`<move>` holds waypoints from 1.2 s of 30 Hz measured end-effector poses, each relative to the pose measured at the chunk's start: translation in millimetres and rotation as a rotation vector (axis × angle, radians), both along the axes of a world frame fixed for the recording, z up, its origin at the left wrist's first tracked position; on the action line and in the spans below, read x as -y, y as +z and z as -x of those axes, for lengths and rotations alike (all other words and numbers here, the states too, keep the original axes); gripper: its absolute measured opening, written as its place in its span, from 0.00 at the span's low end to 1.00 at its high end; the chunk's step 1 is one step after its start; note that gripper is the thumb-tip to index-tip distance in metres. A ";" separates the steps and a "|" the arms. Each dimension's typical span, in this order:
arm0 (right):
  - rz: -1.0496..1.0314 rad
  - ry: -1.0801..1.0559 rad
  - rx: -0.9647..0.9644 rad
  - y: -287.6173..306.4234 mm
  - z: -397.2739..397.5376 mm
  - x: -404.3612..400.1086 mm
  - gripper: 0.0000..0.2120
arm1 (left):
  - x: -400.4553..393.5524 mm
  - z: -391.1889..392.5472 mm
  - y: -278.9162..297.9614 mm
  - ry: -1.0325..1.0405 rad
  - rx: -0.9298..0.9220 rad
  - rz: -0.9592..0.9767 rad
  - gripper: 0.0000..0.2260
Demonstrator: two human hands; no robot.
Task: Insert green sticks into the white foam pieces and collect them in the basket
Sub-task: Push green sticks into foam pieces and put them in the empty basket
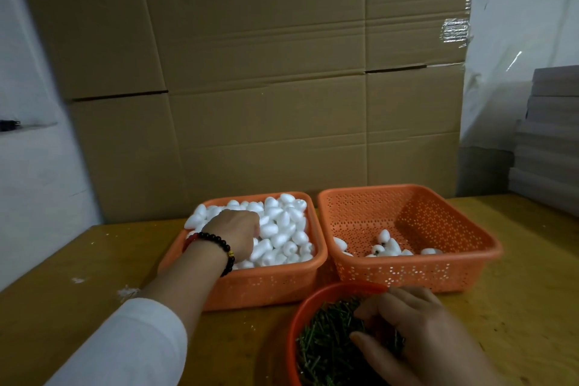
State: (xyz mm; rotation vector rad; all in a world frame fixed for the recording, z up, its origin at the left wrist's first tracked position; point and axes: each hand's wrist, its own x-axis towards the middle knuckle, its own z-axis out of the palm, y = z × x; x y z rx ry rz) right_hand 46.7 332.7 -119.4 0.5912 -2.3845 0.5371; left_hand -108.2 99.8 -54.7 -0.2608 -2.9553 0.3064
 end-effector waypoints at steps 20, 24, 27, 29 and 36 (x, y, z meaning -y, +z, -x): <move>-0.027 -0.007 0.001 1.7 -0.8 -0.3 0.09 | -26.4 -45.7 -26.5 -0.419 0.014 -0.933 0.12; -0.034 -0.008 0.022 2.6 -0.6 0.0 0.09 | -34.3 -63.6 -15.2 -0.559 0.098 -1.051 0.09; -0.033 0.007 0.055 3.3 -0.8 -0.4 0.10 | -36.8 -69.5 -10.4 -0.604 0.196 -1.186 0.08; -0.036 0.018 0.073 3.8 -1.1 -0.9 0.10 | -36.9 -71.6 -9.0 -0.593 0.260 -1.286 0.09; -0.050 0.017 0.106 5.9 -1.5 0.7 0.11 | -36.8 -79.6 -2.5 -0.592 0.550 -1.690 0.10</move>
